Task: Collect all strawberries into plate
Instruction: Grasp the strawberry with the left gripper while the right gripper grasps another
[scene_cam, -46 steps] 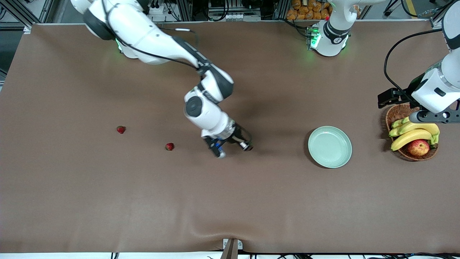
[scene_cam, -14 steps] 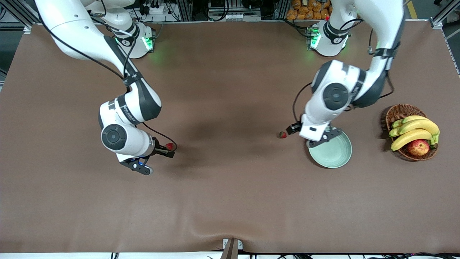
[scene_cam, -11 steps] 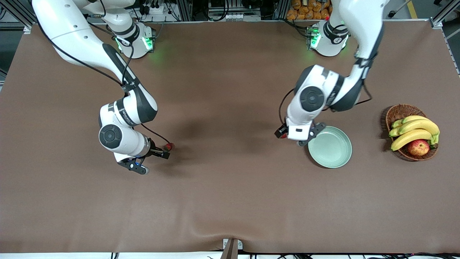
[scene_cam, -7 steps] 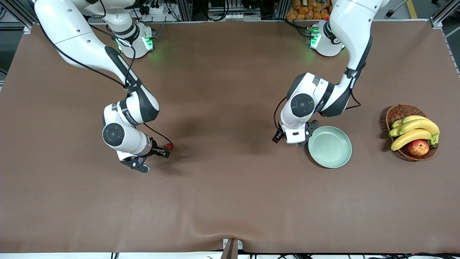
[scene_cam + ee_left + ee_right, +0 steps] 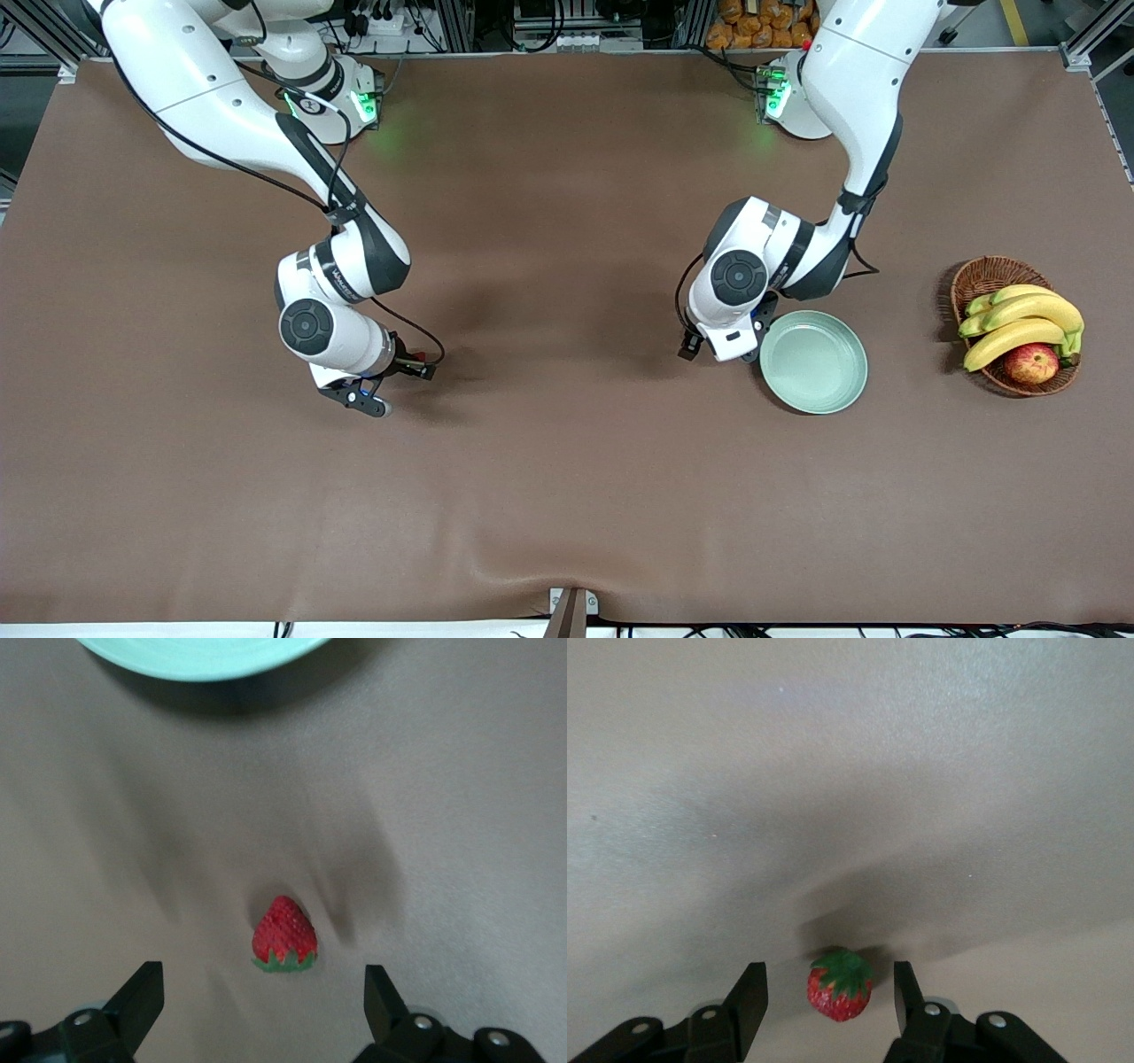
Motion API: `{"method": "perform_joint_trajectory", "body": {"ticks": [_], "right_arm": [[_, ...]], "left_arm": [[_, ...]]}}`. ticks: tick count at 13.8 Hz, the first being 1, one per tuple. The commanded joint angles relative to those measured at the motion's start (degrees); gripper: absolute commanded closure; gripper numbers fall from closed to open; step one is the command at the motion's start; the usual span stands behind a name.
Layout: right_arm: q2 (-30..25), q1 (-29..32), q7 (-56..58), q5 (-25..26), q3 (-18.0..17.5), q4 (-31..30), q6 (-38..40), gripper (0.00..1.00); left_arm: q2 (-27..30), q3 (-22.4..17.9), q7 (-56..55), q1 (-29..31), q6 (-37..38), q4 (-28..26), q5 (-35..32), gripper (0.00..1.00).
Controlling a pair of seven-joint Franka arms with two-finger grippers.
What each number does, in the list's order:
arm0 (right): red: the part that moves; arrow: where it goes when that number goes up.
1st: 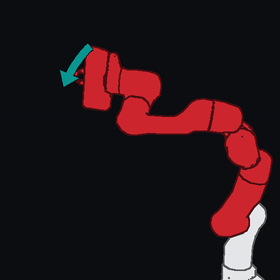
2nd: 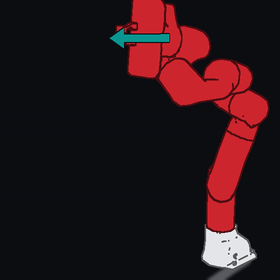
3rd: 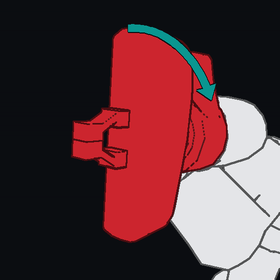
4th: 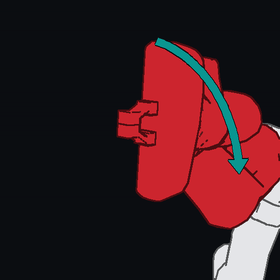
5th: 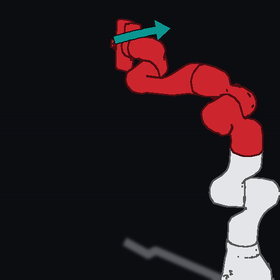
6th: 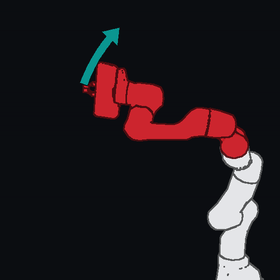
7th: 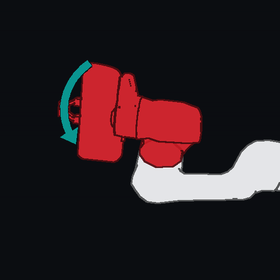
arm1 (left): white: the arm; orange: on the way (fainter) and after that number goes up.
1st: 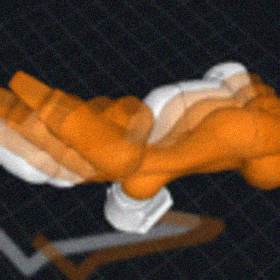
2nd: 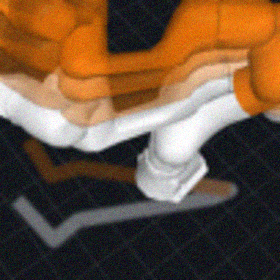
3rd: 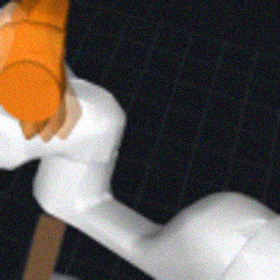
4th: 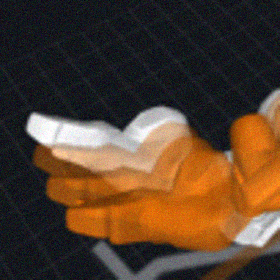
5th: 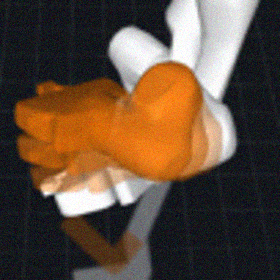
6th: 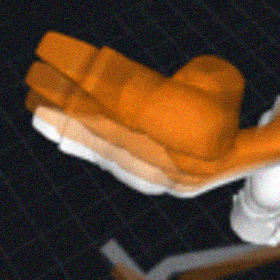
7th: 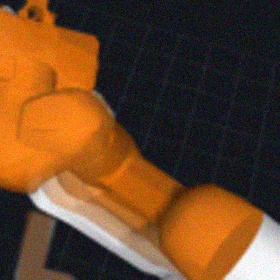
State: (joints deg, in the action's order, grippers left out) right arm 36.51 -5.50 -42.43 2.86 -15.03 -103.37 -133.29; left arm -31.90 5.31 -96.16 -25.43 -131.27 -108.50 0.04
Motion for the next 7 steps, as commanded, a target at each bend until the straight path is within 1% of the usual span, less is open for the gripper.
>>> {"method": "perform_joint_trajectory", "body": {"ticks": [1,2,3,4,5,7], "right_arm": [[0.5,0.2,-1.2,0.0,-0.3,-1.0,-1.1,0.57],[0.6,0.2,-1.2,0.0,-0.3,-1.0,-1.1,0.67],[0.6,0.0,-1.3,0.0,-0.3,-1.0,-1.1,0.79],[0.6,0.0,-1.3,0.0,-0.3,-1.0,-1.0,0.91],[0.6,0.0,-1.3,-0.1,-0.3,-0.8,-0.9,1.00],[0.3,0.1,-1.3,-0.1,-0.3,-0.2,-0.4,1.00]], "left_arm": [[-0.8,-0.2,-1.2,-0.1,-1.5,0.0,0.0,0.00],[-1.0,-0.2,-1.2,-0.1,-1.7,0.0,0.0,0.02],[-1.2,-0.3,-1.2,-0.1,-1.8,0.0,0.0,0.07],[-1.8,-0.3,-1.2,-0.1,-2.1,0.0,0.0,0.15],[-2.1,-0.3,-1.2,0.0,-2.9,0.0,0.0,0.21],[-2.5,-0.3,-1.2,0.2,-3.2,0.1,0.0,0.34]]}}
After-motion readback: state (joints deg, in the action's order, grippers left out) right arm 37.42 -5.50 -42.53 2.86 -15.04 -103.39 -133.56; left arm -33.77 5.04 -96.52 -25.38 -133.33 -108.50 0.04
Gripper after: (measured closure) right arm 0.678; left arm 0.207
